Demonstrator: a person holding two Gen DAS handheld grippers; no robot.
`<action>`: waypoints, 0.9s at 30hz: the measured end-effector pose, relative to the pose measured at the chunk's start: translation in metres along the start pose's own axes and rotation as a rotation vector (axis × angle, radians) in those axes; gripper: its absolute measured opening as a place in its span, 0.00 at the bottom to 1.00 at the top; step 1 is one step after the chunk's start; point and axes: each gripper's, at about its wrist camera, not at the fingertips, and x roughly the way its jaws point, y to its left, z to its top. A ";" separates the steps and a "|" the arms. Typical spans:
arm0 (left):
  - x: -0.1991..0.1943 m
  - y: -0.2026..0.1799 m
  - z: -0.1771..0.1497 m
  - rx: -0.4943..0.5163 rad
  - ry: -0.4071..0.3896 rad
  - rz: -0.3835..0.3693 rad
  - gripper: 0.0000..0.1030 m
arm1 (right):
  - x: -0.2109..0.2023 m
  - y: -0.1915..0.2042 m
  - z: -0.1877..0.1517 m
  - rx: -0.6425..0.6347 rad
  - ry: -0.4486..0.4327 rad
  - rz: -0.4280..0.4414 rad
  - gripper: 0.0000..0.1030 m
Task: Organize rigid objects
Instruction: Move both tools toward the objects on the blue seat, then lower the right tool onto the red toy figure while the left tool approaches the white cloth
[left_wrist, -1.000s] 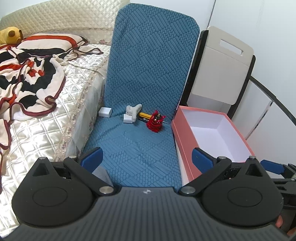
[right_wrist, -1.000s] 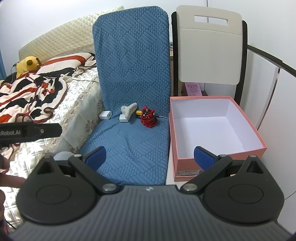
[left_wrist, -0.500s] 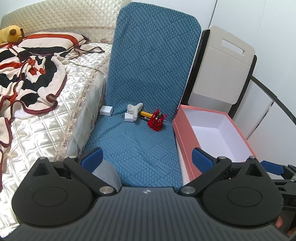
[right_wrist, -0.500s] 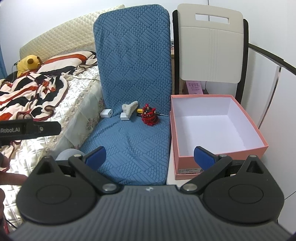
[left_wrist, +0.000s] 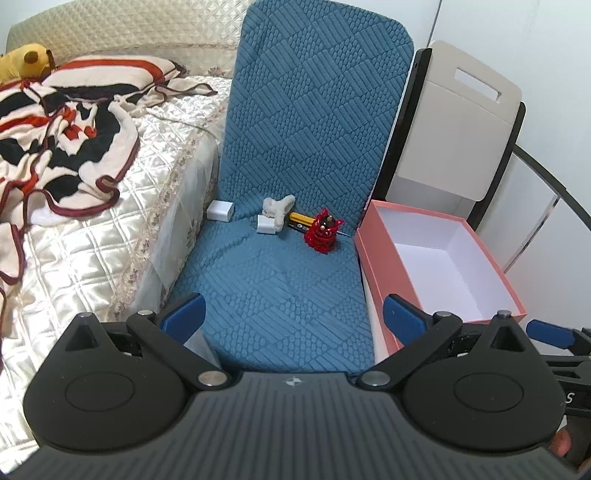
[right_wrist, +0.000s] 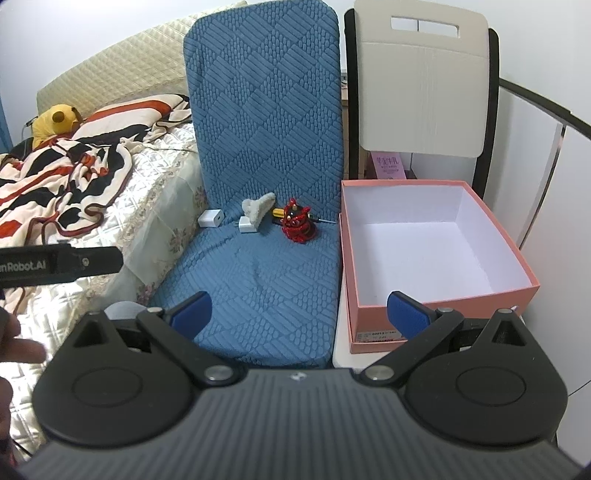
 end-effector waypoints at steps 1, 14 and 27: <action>0.002 0.001 0.000 -0.005 0.003 -0.003 1.00 | 0.001 -0.001 0.000 0.004 0.002 0.000 1.00; 0.045 -0.001 0.003 0.016 0.035 -0.011 1.00 | 0.030 -0.007 -0.006 0.026 -0.012 -0.025 1.00; 0.119 -0.003 0.017 -0.022 0.055 -0.076 1.00 | 0.080 -0.015 -0.005 0.050 -0.022 -0.002 1.00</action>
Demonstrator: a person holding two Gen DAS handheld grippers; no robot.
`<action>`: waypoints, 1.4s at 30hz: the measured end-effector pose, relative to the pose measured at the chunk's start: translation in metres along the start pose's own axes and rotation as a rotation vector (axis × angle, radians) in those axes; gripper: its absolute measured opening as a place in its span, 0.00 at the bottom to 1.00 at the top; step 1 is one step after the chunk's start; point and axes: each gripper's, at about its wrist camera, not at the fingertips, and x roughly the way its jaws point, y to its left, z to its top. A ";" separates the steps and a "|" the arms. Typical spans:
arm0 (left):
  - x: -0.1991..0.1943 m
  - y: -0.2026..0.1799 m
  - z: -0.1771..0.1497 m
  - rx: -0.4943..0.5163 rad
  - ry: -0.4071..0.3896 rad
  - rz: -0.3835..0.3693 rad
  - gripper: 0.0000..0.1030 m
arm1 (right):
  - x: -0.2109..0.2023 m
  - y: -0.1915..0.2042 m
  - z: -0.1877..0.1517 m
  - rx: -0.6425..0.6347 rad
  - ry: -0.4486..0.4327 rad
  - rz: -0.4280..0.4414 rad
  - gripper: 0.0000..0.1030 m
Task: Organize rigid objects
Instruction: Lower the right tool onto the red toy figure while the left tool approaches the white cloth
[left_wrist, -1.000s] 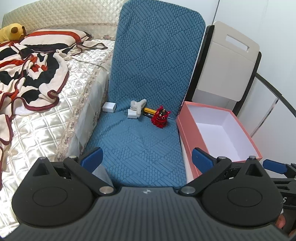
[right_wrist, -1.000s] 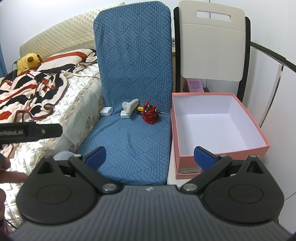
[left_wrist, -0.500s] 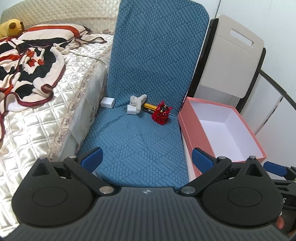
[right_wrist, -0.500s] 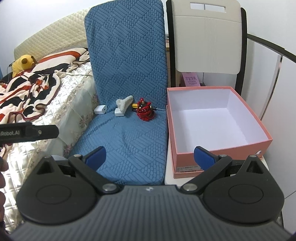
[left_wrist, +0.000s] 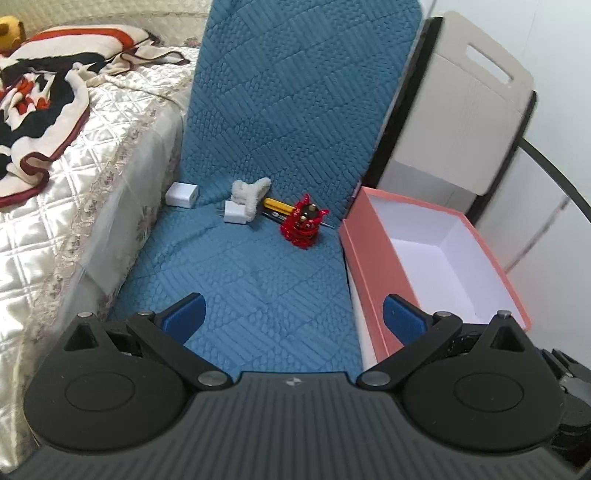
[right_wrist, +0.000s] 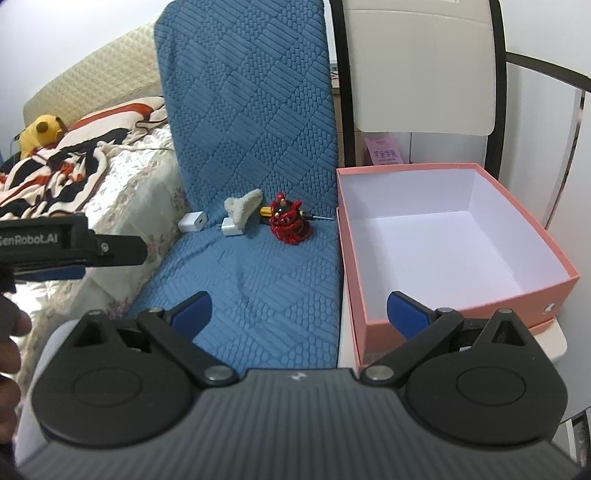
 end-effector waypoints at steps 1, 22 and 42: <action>0.006 0.000 0.002 0.002 -0.001 0.005 1.00 | 0.004 0.000 0.002 0.000 -0.002 0.004 1.00; 0.134 0.027 0.051 0.041 -0.056 0.052 1.00 | 0.116 -0.002 0.025 -0.016 0.052 0.036 0.97; 0.225 0.061 0.080 0.049 0.004 0.031 1.00 | 0.192 0.017 0.059 -0.073 -0.028 0.040 0.82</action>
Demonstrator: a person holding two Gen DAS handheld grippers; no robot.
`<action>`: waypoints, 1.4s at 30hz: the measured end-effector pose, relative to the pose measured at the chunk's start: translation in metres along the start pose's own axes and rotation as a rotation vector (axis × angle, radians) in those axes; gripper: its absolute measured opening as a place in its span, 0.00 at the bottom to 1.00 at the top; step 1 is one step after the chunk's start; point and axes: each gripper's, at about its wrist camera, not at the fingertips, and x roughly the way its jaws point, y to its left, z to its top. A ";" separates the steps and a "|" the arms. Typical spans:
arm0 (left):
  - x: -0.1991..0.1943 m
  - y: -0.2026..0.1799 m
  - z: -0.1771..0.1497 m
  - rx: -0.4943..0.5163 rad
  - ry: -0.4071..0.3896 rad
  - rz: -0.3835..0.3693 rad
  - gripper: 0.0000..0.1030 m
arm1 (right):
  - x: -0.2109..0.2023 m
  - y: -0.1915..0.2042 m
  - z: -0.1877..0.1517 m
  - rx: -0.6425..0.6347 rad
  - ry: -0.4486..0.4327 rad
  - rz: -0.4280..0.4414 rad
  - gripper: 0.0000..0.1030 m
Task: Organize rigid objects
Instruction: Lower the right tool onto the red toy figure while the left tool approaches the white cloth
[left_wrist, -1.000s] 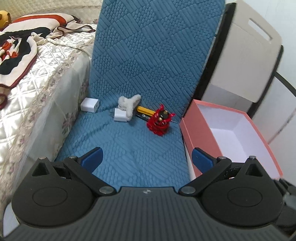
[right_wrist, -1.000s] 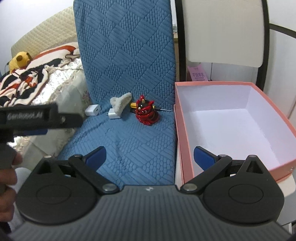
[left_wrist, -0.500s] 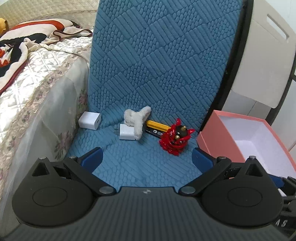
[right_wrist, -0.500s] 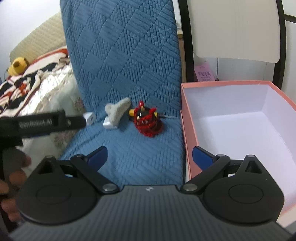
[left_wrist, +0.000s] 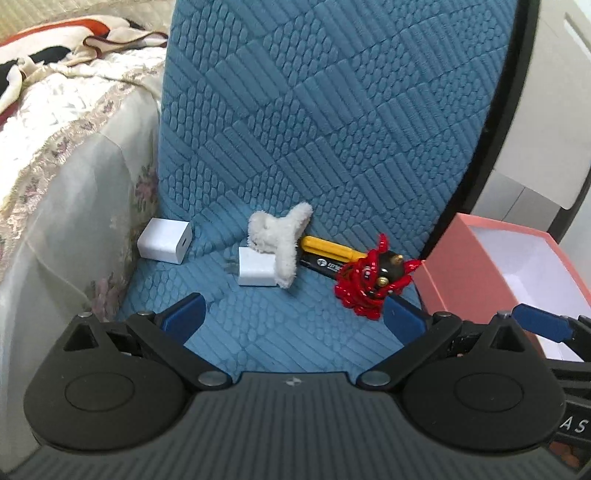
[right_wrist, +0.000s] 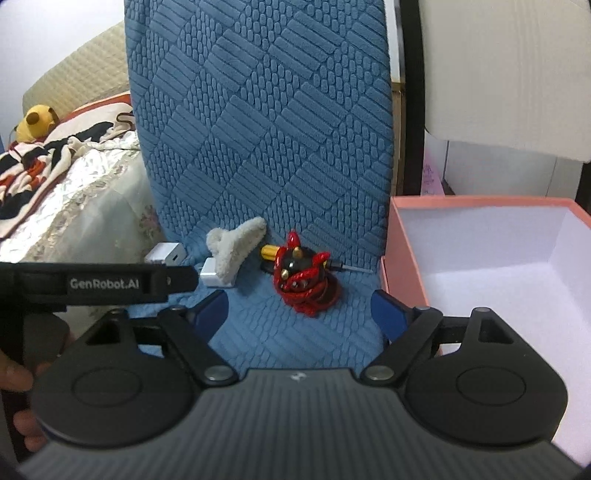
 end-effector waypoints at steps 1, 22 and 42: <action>0.004 0.003 0.001 -0.007 0.005 0.003 1.00 | 0.004 0.000 0.001 -0.003 0.002 0.002 0.81; 0.086 0.039 0.039 -0.015 0.069 0.045 0.94 | 0.105 0.006 0.031 -0.058 0.034 -0.056 0.79; 0.153 0.026 0.053 0.076 0.102 0.008 0.83 | 0.160 -0.004 0.021 -0.015 0.204 0.013 0.66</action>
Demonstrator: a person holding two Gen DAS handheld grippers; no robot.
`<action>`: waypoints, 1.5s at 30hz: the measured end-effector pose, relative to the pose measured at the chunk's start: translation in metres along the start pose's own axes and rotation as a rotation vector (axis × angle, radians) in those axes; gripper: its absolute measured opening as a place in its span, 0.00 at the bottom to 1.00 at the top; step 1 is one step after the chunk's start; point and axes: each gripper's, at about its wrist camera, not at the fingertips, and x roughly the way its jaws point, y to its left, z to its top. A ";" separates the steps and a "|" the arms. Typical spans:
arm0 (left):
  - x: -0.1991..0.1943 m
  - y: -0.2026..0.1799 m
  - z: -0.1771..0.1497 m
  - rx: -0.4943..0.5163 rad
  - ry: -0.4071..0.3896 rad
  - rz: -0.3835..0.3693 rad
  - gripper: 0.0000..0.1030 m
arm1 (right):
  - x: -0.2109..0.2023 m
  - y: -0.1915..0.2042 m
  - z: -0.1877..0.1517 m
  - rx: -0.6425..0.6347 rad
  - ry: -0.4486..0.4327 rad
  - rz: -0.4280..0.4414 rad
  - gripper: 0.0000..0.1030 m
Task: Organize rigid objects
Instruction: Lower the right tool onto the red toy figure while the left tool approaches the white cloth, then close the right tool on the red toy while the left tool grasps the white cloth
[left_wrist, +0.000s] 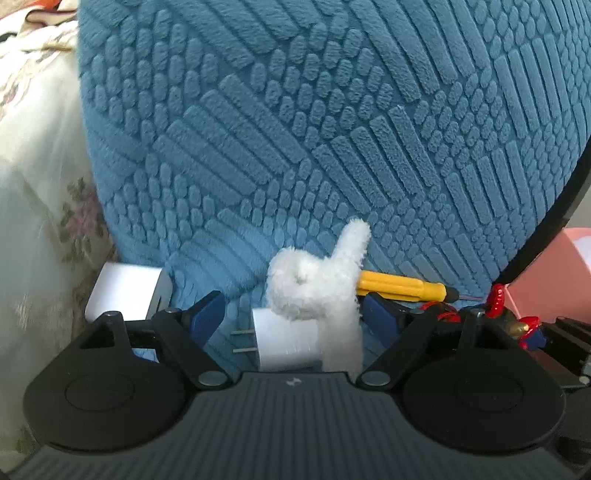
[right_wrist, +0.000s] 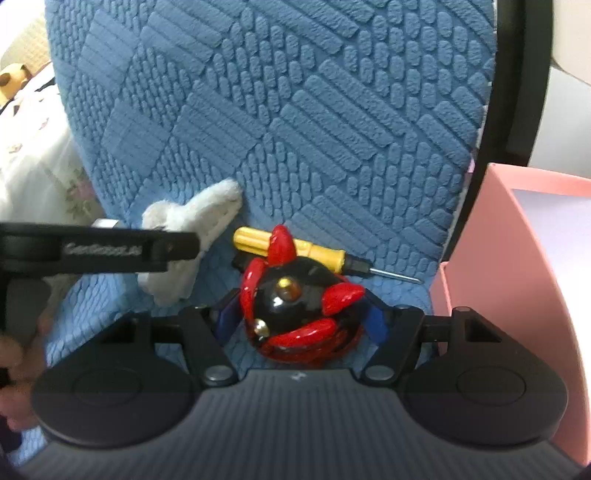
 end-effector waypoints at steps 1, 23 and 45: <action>0.002 -0.001 0.001 0.006 0.000 0.000 0.81 | 0.002 0.000 0.000 -0.002 0.000 -0.002 0.66; -0.014 0.004 -0.006 -0.070 -0.003 -0.036 0.26 | -0.011 -0.002 -0.006 -0.027 0.045 0.008 0.59; -0.028 0.013 -0.015 -0.102 -0.015 -0.088 0.58 | -0.035 -0.004 -0.021 0.068 0.060 0.006 0.59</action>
